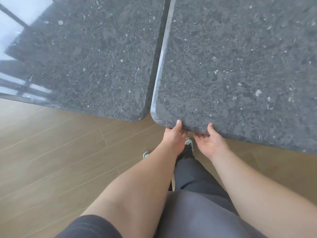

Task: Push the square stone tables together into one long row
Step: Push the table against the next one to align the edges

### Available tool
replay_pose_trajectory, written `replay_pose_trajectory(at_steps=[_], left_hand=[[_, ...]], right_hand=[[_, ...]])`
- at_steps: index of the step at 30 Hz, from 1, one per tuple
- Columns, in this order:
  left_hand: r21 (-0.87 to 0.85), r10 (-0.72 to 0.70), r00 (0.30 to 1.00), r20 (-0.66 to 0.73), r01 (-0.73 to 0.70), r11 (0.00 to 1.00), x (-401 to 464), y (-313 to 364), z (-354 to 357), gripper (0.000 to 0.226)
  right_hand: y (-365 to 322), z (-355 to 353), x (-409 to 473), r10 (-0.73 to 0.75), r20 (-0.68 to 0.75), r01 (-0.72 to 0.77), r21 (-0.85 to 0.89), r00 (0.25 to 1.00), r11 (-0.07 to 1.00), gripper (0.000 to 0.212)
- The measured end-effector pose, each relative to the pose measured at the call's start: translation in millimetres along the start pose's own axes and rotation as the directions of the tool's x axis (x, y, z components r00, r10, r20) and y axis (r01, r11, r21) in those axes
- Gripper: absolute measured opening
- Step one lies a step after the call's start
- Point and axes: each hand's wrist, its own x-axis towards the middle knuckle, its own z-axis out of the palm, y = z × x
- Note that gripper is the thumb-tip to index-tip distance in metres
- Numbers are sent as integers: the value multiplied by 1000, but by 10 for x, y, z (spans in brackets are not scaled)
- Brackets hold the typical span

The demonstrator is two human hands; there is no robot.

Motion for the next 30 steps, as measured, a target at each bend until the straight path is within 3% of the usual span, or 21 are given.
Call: replay_pose_trajectory(at_steps=[5,11,14,22,30], left_hand=[[-195,-90,996,30,94,976,71,-56,14,49],[-181,-64,996,60,74,981,186,-173,194,52],[-216,-63,993,96,82,973,181,-121,198,49],[-141,-86,988,127,104,984,153,-54,206,46],[-82,-76,986,145,89,993,102,-24,168,47]], right_hand=[[-10,31,45,-97,-25,98,74,995,992,19],[-140,-58,82,-137,20,131,186,990,974,32],[-197,-112,90,-181,-11,180,159,984,971,38],[-273,-107,35,-144,5,142,133,990,981,53],[-260,-120,39,-145,-8,145,96,989,985,53]])
